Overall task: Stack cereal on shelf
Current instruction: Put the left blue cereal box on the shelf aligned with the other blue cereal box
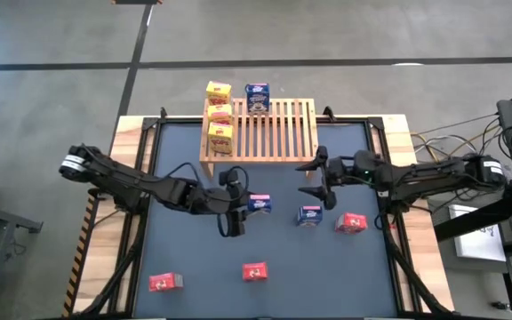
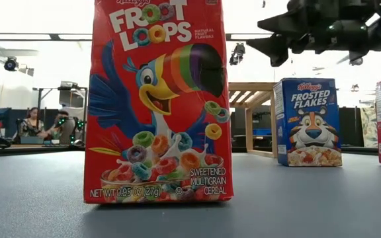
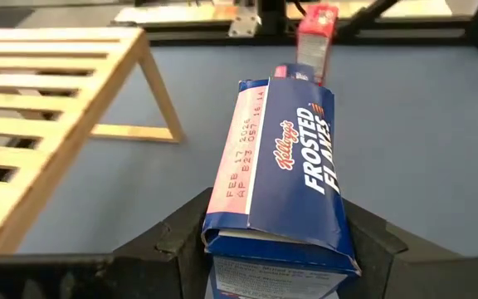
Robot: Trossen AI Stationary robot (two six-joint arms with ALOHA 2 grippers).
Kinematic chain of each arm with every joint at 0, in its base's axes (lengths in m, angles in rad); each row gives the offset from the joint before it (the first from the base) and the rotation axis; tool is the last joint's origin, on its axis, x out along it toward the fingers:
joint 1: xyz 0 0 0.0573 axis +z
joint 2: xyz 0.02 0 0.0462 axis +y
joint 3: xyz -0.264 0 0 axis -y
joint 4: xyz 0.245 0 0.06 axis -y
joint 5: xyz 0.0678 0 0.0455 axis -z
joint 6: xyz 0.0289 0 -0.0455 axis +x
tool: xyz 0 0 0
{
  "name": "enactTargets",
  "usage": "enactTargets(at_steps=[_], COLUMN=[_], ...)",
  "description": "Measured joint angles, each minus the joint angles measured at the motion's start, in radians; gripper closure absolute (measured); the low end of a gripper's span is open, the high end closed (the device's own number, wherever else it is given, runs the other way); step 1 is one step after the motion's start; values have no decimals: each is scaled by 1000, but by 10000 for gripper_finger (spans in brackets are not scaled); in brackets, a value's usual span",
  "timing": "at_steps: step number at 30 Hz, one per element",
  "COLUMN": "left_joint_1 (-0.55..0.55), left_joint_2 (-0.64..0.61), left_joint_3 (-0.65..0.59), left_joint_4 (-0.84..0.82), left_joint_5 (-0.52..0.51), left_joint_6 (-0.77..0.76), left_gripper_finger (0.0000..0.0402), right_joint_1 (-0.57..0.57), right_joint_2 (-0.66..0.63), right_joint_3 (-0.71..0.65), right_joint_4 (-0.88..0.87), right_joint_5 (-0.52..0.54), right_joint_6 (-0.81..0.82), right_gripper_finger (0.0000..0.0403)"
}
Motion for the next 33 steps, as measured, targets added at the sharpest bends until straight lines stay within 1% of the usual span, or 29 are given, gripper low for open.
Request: enactTargets(at_steps=[3,8,11,18,23,28,31,33], left_joint_1=[2,2,2,3,2,3,4,4], left_joint_2=[-13,-32,-40,-41,-42,-42,-42,-42], left_joint_3=[0,0,0,0,0,0,-1,-1], left_joint_4=[5,9,10,9,9,7,-1,-8], left_joint_5=[-19,-66,-87,-87,-87,-86,-94,-120], left_joint_6=[0,-1,-2,-8,-8,0,4,7], left_gripper_finger=[227,227,227,227,227,227,227,227], right_joint_1=[14,34,46,58,61,76,81,81], right_joint_2=[77,204,273,405,451,447,441,441], right_joint_3=[37,121,169,246,266,268,266,266], right_joint_4=[2,7,2,-1,16,8,-15,-20], right_joint_5=[50,51,52,51,51,46,7,-27], right_joint_6=[13,13,13,7,-3,-1,23,45], right_gripper_finger=[78,47,42,42,42,47,51,53])
